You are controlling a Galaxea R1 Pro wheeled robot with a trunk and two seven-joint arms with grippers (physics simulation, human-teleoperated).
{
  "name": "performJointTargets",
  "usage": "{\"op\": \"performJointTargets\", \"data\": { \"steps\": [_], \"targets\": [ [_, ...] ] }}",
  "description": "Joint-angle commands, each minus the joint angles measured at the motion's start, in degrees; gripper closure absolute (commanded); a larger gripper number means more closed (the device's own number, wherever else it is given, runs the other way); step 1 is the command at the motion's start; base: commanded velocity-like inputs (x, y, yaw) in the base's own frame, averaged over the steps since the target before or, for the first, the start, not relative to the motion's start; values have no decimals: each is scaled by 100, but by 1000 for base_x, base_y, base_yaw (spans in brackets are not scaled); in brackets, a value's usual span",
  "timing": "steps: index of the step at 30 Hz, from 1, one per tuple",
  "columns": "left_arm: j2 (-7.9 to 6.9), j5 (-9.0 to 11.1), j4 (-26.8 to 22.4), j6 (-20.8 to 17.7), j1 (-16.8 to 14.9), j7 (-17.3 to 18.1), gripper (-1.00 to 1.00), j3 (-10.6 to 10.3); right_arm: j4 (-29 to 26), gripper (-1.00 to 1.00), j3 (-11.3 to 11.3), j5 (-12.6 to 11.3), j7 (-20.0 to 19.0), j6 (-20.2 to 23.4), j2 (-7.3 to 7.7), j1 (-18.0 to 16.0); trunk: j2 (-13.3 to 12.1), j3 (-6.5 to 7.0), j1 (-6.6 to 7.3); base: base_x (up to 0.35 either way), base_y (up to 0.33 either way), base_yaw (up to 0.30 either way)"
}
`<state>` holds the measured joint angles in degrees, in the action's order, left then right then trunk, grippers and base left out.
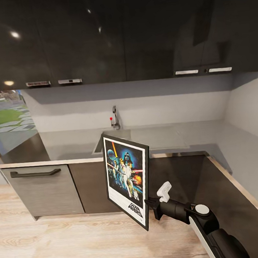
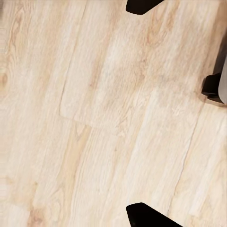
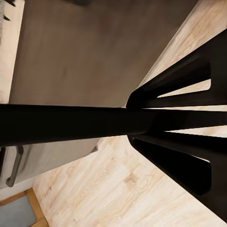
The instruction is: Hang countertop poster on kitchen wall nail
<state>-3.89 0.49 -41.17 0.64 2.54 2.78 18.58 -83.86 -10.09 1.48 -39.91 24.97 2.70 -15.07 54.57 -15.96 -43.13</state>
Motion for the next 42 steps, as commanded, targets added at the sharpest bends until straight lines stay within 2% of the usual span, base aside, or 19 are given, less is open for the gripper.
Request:
{"op": "performJointTargets", "data": {
  "steps": [1, 42],
  "targets": [
    [2, 5, -5, 7, 1, 29, -100, 14, -7, 100, -2, -1, -26, 41, 2, -5, -37, 12, 22, 0, 0, 0],
    [2, 4, -5, -1, 1, 29, -100, 6, -7, 100, -2, 2, -26, 42, 2, -5, -1681, 749, 922, 0, 0, 0]
  ]
}}
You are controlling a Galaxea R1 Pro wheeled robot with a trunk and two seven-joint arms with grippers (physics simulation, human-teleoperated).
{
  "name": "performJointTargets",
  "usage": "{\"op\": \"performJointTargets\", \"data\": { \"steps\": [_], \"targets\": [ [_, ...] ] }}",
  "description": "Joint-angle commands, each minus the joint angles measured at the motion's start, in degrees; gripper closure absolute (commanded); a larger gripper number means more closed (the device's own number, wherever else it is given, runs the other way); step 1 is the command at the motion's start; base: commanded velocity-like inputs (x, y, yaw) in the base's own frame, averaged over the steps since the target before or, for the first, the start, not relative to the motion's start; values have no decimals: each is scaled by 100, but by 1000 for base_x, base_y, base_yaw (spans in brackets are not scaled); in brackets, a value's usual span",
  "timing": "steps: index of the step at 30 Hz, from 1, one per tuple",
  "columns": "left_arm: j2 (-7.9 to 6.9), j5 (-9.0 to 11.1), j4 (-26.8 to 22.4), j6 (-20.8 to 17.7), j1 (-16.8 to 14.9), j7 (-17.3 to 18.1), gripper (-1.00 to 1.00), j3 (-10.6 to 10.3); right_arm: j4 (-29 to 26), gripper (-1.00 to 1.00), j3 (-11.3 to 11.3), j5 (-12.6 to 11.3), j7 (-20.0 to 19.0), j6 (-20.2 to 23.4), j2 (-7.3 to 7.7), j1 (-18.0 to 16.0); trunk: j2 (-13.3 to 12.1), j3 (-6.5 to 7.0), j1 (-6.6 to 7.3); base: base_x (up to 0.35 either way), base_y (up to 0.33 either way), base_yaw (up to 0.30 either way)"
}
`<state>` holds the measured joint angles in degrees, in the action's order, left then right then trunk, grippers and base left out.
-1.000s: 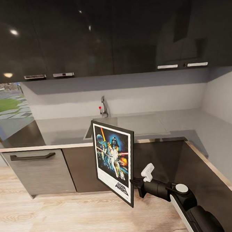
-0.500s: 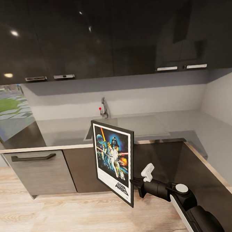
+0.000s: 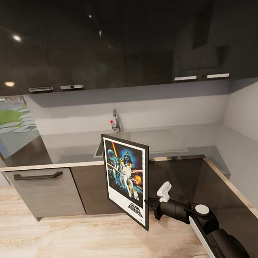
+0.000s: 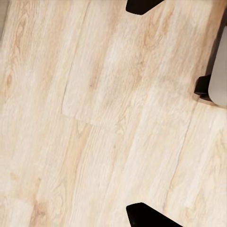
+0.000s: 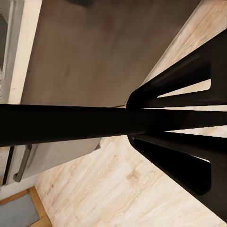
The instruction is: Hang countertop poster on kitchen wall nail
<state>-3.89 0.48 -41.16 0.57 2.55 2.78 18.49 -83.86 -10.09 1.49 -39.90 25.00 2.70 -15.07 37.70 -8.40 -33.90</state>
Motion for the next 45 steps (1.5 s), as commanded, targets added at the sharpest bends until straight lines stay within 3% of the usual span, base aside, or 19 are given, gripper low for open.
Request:
{"op": "performJointTargets", "data": {
  "steps": [1, 37, 45],
  "targets": [
    [2, 5, -6, 6, 0, 29, -100, 14, -7, 100, -2, 1, -27, 40, 2, -5, -34, 10, 21, 0, 0, 0],
    [2, 5, -15, -4, 0, 29, -100, 14, -7, 100, -2, 0, -27, 37, 2, -5, -1478, 657, 811, 0, 0, 0],
    [2, 5, -15, -12, 0, 29, -100, 14, -7, 100, -2, 0, -27, 36, 2, -5, -1478, 657, 811, 0, 0, 0]
  ]
}}
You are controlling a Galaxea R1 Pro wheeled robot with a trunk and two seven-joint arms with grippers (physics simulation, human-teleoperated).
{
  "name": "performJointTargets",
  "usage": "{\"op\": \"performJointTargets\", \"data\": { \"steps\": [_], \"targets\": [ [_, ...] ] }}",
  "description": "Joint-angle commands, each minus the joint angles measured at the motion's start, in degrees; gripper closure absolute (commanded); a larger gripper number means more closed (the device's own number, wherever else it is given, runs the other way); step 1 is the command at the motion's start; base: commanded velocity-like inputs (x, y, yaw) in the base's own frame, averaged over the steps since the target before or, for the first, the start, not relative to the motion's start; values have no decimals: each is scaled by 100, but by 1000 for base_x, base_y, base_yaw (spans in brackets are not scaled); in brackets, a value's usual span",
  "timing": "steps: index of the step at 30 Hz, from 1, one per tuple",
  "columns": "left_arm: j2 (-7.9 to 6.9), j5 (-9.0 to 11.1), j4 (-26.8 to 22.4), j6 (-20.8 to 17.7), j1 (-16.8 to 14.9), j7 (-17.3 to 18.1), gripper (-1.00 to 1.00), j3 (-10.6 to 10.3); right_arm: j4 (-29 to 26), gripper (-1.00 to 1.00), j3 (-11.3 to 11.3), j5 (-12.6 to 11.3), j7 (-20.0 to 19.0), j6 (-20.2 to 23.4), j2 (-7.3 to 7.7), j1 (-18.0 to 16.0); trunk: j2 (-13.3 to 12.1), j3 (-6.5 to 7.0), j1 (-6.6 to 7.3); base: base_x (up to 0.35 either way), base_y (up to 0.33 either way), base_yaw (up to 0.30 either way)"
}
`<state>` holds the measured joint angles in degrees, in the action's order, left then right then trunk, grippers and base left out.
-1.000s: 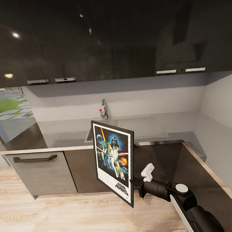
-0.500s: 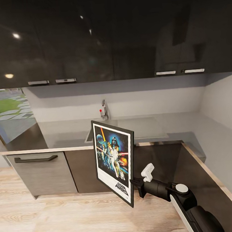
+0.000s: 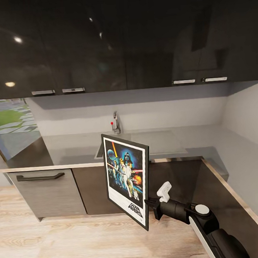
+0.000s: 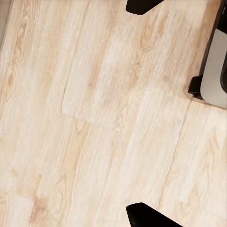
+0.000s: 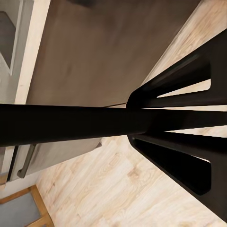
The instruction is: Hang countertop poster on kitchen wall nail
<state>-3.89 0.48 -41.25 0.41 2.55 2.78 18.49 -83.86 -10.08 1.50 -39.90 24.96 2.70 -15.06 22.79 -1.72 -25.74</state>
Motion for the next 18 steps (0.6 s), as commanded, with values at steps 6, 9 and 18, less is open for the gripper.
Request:
{"op": "performJointTargets", "data": {
  "steps": [6, 9, 18],
  "targets": [
    [2, 5, -6, 3, 0, 29, -100, 14, -7, 100, -2, -1, -27, 42, 2, -6, 12, -12, -4, 0, 0, 0],
    [2, 5, -6, 3, 0, 29, -100, 14, -7, 100, -2, -2, -27, 43, 2, -6, 12, -12, -4, 0, 0, 0],
    [2, 5, -6, 26, 0, 29, -100, 14, -7, 100, 5, -8, -34, 42, 3, -6, 12, -12, -4, 0, 0, 0]
  ]
}}
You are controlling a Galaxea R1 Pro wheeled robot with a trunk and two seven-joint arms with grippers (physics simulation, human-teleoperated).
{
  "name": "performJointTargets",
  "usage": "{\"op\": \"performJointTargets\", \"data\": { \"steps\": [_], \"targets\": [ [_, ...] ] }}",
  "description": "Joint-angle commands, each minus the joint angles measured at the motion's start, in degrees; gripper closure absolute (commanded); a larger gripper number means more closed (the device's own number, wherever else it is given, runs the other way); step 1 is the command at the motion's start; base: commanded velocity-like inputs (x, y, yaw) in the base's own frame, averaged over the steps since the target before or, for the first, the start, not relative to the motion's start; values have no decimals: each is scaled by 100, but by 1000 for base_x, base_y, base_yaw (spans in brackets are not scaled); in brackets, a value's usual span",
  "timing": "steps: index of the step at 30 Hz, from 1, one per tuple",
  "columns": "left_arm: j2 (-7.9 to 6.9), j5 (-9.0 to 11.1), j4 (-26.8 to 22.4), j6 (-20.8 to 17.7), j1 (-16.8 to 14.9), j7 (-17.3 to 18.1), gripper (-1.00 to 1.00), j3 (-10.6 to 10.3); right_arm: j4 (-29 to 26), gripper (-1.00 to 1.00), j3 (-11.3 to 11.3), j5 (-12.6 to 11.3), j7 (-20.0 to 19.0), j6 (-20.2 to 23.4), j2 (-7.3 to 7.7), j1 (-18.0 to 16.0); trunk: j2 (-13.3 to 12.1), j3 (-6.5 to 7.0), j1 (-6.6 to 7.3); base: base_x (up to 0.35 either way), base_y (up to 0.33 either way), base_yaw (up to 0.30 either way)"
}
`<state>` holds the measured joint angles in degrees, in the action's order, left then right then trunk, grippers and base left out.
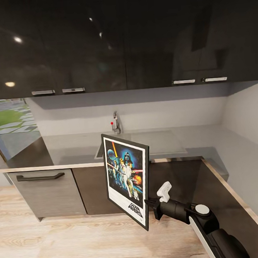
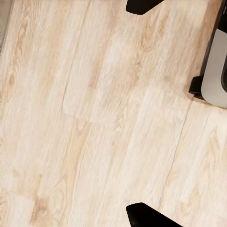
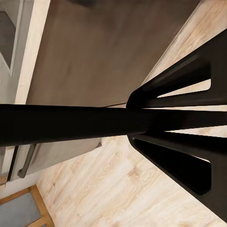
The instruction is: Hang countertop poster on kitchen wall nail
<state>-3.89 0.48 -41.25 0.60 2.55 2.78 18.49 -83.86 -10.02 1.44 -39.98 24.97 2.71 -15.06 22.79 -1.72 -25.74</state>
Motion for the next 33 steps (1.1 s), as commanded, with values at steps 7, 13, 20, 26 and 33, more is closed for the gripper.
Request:
{"op": "performJointTargets", "data": {
  "steps": [7, 13, 20, 26, 33],
  "targets": [
    [2, 5, -6, 16, 0, 29, -100, 14, -7, 100, 0, -7, -25, 43, 1, -6, 12, -12, -4, -7, 39, 14],
    [2, 5, -6, 17, 0, 29, -100, 14, -7, 100, 0, -4, 3, 41, -4, -6, 12, -12, -4, -44, 150, 221],
    [2, 5, -6, 10, 0, 29, -100, 14, -7, 100, 0, -3, 68, 43, -9, -6, 12, -12, -4, -6, 87, 280],
    [2, 5, -6, 3, 0, 29, -100, 14, -7, 100, 0, -3, 77, 43, -12, -6, 12, -12, -4, -1, 244, 268],
    [2, 5, -6, 1, 0, 29, -100, 14, -7, 100, 0, -3, 78, 40, -10, -6, 12, -12, -4, 0, 278, 92]
  ]
}}
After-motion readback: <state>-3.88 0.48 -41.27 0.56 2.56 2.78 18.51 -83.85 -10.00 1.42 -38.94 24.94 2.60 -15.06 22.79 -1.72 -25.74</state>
